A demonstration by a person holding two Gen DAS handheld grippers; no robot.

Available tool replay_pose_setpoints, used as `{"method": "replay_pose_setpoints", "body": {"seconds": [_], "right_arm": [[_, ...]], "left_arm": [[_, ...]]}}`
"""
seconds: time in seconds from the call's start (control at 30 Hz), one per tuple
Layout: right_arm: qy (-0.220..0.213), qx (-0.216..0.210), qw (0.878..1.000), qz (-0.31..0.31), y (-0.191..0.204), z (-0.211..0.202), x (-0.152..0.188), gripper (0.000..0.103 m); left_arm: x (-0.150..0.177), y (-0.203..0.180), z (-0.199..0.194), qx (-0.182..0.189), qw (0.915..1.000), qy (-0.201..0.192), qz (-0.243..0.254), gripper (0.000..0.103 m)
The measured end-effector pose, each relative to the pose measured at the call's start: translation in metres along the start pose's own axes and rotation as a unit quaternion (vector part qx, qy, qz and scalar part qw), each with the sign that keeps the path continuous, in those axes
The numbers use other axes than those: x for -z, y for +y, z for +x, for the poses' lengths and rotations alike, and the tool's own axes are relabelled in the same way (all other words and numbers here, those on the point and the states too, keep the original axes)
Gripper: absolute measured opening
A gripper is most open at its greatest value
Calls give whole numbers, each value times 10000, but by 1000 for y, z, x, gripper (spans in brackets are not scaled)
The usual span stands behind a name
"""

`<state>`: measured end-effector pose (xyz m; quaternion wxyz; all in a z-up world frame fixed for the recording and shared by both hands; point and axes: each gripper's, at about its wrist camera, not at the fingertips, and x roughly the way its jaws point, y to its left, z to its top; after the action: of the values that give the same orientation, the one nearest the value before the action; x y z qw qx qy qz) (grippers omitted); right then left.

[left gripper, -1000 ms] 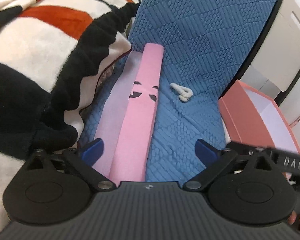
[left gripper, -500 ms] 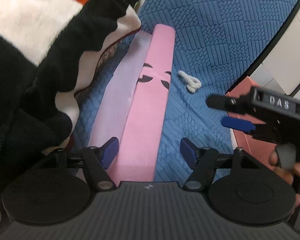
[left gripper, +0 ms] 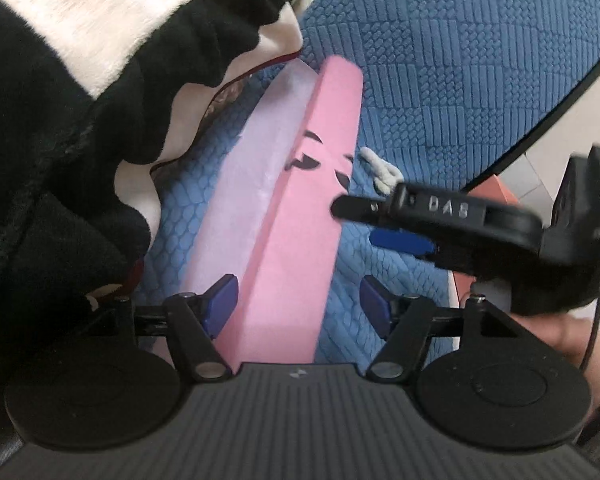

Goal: Organize objects

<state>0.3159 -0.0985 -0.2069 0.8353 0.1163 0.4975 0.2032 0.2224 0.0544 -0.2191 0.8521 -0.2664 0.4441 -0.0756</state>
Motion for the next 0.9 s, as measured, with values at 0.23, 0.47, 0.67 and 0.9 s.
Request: {"method": "replay_pose_setpoints", "body": {"seconds": [0.23,0.47,0.67,0.9], "right_arm": [[81,218,9994,269,-21,2,3,66],[-75,302,9988,385,-31,-13,0,66],[-194,158,9995,172,-20,-27,-18,67],[194,172,9987,-444,9,0,-35,66]], "left_arm": [[-3,0,13,180,9997,89,-145,73],[5,-21,35,-58,9986,294,428,55],[16,-33,43,28,9958,367,837,36],[17,-36,43,256,9942,400,961,35]]}}
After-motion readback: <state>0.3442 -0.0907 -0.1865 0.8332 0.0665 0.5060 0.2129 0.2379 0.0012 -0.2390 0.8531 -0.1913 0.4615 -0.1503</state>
